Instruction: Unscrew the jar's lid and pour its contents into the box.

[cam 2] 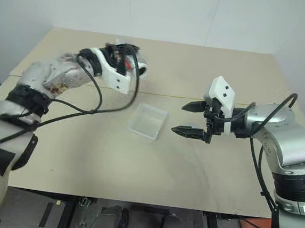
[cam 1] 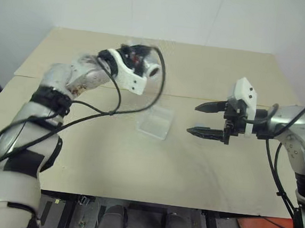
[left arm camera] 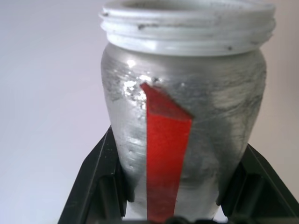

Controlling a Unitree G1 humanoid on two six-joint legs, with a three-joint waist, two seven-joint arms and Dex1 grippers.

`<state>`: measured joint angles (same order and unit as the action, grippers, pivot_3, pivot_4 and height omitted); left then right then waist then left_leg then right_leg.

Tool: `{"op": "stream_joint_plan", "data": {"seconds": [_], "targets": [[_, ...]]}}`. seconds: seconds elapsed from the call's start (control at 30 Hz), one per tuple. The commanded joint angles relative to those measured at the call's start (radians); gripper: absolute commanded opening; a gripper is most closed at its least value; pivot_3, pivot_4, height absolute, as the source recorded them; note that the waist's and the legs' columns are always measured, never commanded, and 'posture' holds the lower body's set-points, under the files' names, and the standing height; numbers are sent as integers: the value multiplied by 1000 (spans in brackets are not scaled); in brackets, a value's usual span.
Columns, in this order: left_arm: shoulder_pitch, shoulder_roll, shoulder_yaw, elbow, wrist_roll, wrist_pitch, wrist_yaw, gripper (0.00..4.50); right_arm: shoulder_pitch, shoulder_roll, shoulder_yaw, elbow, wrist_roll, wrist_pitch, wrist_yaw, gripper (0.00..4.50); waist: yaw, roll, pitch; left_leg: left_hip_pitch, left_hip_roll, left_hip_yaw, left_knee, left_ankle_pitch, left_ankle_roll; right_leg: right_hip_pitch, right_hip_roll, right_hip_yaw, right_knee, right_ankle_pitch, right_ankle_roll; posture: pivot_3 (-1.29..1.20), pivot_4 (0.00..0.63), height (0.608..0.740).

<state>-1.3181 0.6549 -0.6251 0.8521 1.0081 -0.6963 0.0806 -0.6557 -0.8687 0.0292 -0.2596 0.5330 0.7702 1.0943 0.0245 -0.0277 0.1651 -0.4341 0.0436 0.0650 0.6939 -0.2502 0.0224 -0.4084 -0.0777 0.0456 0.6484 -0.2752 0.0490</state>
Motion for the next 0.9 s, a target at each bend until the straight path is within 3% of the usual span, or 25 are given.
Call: {"op": "stream_joint_plan", "data": {"seconds": [0.03,0.2,0.6,0.8,0.9], "targets": [[-43,-15,-109,33,158,-17,188,2046,-19,2,-19,-24,8,-10,-12,4464,0,0,0,-1,0,0,0,0,0,-1,0,0,0,0,0,0,150,740],[-36,-45,-222,35,287,10,289,2046,-11,7,-35,-43,29,12,-33,4464,6,0,0,-12,0,1,1,5,-9,-14,0,0,4,0,0,0,150,740],[-57,-85,-367,35,498,175,616,2046,-8,-4,-40,-60,64,31,-37,4464,16,0,0,-12,-1,1,3,4,-7,-14,-1,0,8,0,0,0,150,740],[-44,-76,-322,65,425,166,629,2046,-18,7,-28,-50,61,25,-38,4464,16,0,0,-12,-1,1,3,5,-8,-14,-1,0,8,0,0,0,150,740],[-13,-68,-246,90,281,73,549,2046,-20,13,-26,-47,61,26,-43,4464,15,0,0,-11,-1,1,3,5,-9,-15,-1,0,8,0,0,0,150,740]]}}
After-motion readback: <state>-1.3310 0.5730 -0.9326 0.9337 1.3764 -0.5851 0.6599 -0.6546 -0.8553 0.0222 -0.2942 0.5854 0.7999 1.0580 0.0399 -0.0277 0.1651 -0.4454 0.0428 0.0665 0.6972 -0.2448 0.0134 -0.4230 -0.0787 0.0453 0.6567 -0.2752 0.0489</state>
